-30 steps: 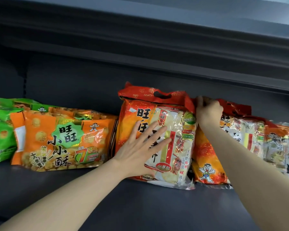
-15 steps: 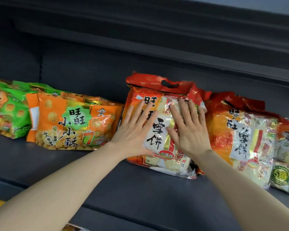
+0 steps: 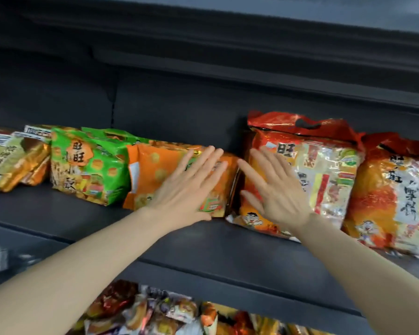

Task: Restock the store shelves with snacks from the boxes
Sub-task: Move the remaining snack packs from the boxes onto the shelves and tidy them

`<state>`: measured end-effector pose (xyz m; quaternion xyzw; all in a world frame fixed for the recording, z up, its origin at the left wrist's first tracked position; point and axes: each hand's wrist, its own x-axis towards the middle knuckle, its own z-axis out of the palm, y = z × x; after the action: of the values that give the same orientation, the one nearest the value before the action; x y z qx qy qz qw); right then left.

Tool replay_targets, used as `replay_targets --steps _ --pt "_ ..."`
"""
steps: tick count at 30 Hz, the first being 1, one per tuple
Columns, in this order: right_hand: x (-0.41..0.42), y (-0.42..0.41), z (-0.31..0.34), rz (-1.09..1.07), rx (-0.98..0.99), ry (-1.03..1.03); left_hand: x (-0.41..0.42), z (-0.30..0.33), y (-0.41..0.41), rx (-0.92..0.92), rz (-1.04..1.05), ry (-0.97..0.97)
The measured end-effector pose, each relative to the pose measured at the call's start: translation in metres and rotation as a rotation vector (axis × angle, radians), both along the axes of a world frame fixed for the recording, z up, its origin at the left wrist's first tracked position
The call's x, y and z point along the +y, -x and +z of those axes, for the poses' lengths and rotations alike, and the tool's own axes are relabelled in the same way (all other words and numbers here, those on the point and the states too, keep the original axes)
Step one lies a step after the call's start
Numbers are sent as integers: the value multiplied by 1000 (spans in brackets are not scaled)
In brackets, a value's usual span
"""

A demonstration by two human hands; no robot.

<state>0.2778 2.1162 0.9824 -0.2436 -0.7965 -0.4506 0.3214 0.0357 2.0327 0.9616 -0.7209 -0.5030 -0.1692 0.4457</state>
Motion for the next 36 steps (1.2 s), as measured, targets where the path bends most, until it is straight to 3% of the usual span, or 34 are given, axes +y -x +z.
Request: replay_targets --steps 2,6,15,24,28,31,36 --pt "-4 34 -13 -44 -59 87 -12 -1 41 -25 64 -3" --pt "-13 83 -29 -164 8 217 -10 -5 97 -88 177 78" --pt "9 126 -34 -327 27 285 49 -15 114 -150 91 145" --pt "41 136 -33 -328 -36 239 80 -14 116 -146 189 196" --pt "42 134 -13 -151 81 210 68 2 113 -193 156 238" --pt "38 142 13 -77 187 294 61 28 107 -148 56 208" --pt "35 154 29 -155 71 529 65 53 111 -168 21 368"
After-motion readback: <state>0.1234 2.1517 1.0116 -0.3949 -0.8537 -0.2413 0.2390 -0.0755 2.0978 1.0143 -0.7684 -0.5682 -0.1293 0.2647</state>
